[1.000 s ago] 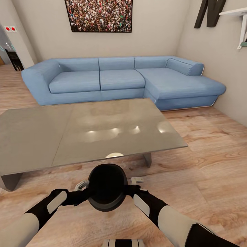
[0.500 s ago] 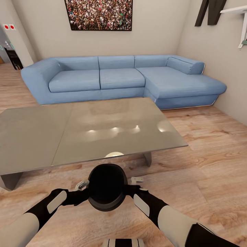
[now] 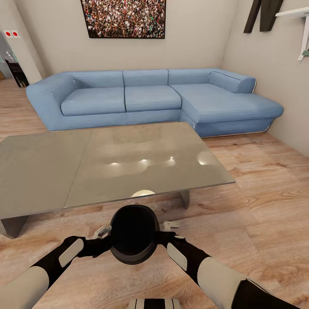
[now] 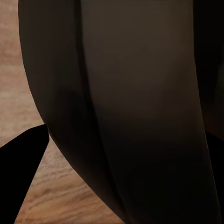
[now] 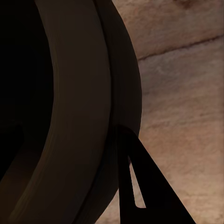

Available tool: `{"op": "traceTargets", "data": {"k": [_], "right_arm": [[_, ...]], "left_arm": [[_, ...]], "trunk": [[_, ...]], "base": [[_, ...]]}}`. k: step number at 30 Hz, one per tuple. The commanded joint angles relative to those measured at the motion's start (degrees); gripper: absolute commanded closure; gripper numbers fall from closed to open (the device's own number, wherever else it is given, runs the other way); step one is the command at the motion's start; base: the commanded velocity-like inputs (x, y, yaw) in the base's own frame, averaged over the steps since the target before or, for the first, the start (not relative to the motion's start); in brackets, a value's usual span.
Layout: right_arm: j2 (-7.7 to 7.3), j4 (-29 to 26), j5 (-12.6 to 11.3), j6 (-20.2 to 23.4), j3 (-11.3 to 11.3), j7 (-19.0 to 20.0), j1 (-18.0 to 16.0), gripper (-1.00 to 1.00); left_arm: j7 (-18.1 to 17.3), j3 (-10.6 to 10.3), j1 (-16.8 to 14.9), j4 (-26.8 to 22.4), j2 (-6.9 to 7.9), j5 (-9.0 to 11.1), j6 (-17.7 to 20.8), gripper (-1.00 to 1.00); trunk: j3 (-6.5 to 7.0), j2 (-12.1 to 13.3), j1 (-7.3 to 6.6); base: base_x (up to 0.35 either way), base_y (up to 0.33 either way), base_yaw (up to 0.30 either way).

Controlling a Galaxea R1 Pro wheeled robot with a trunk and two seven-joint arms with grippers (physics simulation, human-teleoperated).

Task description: Place each of the two pumpkins and all three candles from the living room inside a cabinet in the living room (use any cabinet), then make sure every cabinet is closed, and position the cauldron so it is next to a table in the living room.

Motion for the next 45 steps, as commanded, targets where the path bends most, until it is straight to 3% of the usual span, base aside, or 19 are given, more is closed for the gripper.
{"op": "traceTargets", "data": {"k": [1,9,10,11,12,30,45], "right_arm": [[0.00,-0.79,-0.67,0.12,0.83,2.38,-0.04,1.00],[0.00,-0.79,-0.71,0.24,0.84,2.38,-0.06,1.00],[0.00,-0.80,-0.73,0.33,0.84,2.37,-0.06,-1.00],[0.00,-0.80,-0.74,0.43,0.84,2.34,-0.04,-1.00],[0.00,-0.79,-0.75,0.48,0.85,2.33,-0.03,-1.00],[0.00,-0.79,-0.72,0.58,0.87,2.29,-0.02,-1.00],[0.00,-0.79,-0.72,0.58,0.83,2.29,-0.05,-1.00]], "left_arm": [[-0.17,-0.11,-0.08,0.01,0.05,0.05,0.01,1.00],[-0.16,-0.10,-0.08,0.01,0.01,-0.03,0.04,1.00],[-0.16,-0.10,-0.08,0.01,0.02,-0.06,0.04,1.00],[-0.16,-0.10,-0.08,0.01,0.00,-0.09,0.03,1.00],[-0.16,-0.10,-0.08,0.01,-0.01,-0.12,0.04,-1.00],[-0.19,-0.10,-0.08,0.01,0.07,0.14,0.07,-1.00],[0.00,-0.26,-0.08,0.60,-0.03,0.05,0.26,-1.00]], "trunk": [[-0.04,-0.03,-0.02],[-0.04,-0.03,-0.02],[-0.04,-0.03,-0.02],[-0.04,-0.03,-0.02],[-0.04,-0.03,-0.02],[-0.04,-0.03,-0.02],[3.28,0.18,-0.41]], "base": [[0.000,0.000,0.000],[0.000,0.000,0.000],[0.000,0.000,0.000],[0.000,0.000,0.000],[0.000,0.000,0.000],[0.000,0.000,0.000],[-0.016,0.000,0.000]]}}
